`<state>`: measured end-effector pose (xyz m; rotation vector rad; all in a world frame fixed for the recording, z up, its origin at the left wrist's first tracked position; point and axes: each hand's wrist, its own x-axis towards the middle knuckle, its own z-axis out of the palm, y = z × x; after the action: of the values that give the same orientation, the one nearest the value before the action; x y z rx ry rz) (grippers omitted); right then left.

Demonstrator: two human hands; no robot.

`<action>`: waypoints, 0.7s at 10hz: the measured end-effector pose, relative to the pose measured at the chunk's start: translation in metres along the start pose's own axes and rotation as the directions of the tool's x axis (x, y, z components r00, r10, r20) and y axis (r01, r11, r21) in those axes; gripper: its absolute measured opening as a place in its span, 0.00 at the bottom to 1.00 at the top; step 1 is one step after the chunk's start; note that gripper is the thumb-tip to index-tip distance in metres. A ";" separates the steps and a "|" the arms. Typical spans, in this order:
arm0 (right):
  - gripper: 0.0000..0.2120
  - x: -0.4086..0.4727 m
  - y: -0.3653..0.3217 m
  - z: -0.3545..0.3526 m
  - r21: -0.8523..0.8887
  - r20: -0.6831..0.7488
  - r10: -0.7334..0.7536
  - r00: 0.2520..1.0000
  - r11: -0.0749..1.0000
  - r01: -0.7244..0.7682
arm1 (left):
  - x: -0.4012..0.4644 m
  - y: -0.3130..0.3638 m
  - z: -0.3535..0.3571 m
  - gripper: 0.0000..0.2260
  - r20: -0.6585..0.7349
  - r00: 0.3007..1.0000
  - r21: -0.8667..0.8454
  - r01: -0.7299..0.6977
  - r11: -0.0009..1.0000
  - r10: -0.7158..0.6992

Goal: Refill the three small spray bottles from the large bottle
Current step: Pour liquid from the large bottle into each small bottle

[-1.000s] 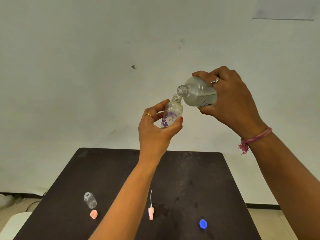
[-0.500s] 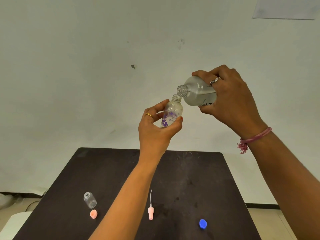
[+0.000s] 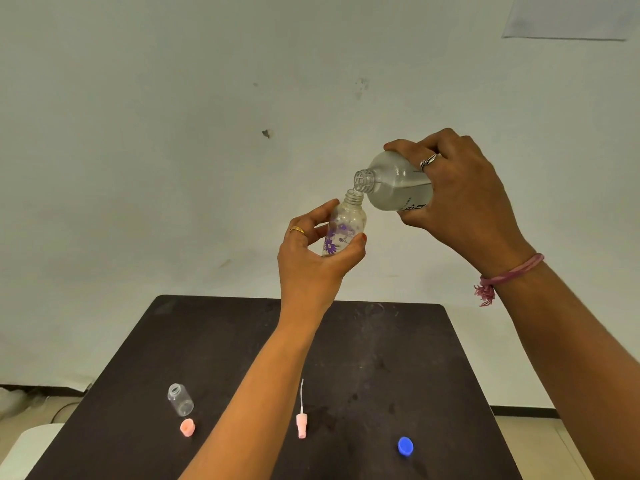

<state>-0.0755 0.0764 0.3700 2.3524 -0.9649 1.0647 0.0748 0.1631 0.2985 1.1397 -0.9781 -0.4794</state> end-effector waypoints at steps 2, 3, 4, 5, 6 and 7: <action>0.35 -0.001 -0.001 -0.001 -0.004 0.004 -0.003 1.000 1.000 0.003 | -0.001 0.000 -0.001 0.21 -0.003 1.000 -0.002 -0.001 1.000 0.001; 0.35 -0.001 -0.002 -0.001 -0.008 0.001 -0.005 1.000 1.000 0.005 | -0.002 0.001 -0.001 0.21 -0.001 1.000 -0.009 0.003 1.000 -0.003; 0.35 -0.001 -0.003 -0.001 -0.009 0.003 -0.005 1.000 1.000 0.005 | -0.002 0.000 -0.001 0.21 -0.007 1.000 -0.004 0.001 1.000 -0.001; 0.35 -0.001 -0.003 -0.001 -0.012 0.007 -0.004 1.000 1.000 0.004 | -0.002 -0.001 -0.001 0.22 -0.010 1.000 -0.003 0.001 1.000 -0.001; 0.35 -0.001 -0.003 -0.001 -0.012 0.007 -0.005 1.000 1.000 0.005 | -0.002 -0.001 -0.001 0.21 -0.009 1.000 -0.001 -0.004 1.000 0.004; 0.35 -0.001 -0.003 -0.001 -0.014 0.004 -0.006 1.000 1.000 0.006 | -0.002 -0.001 -0.002 0.21 -0.007 1.000 -0.008 -0.002 1.000 0.002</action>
<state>-0.0745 0.0795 0.3701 2.3461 -0.9633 1.0479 0.0754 0.1647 0.2968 1.1327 -0.9701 -0.4773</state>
